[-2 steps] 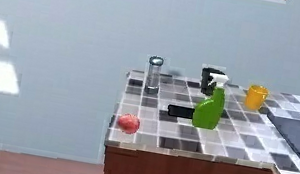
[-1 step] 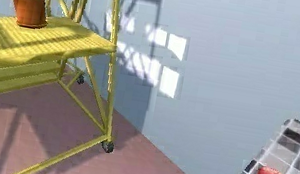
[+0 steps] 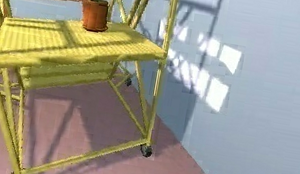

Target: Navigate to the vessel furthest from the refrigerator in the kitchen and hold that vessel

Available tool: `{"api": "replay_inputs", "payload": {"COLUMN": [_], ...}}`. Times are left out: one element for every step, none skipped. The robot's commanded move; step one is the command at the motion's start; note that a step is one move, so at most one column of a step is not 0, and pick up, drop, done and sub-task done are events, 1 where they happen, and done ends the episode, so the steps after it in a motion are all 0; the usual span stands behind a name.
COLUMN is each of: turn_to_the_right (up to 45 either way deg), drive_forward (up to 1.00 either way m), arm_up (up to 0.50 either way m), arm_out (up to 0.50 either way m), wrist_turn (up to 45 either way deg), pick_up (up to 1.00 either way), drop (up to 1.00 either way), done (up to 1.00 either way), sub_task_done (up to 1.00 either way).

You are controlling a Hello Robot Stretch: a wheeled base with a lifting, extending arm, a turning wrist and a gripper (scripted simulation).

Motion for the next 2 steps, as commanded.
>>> {"api": "replay_inputs", "payload": {"turn_to_the_right": [45.0, 36.0], "drive_forward": [0.0, 0.0], "arm_up": [0.0, 0.0], "arm_out": [0.0, 0.0], "wrist_turn": [0.0, 0.0], "pick_up": [0.0, 0.0], "drop": [0.0, 0.0], "done": [0.0, 0.0], "sub_task_done": [0.0, 0.0]}}
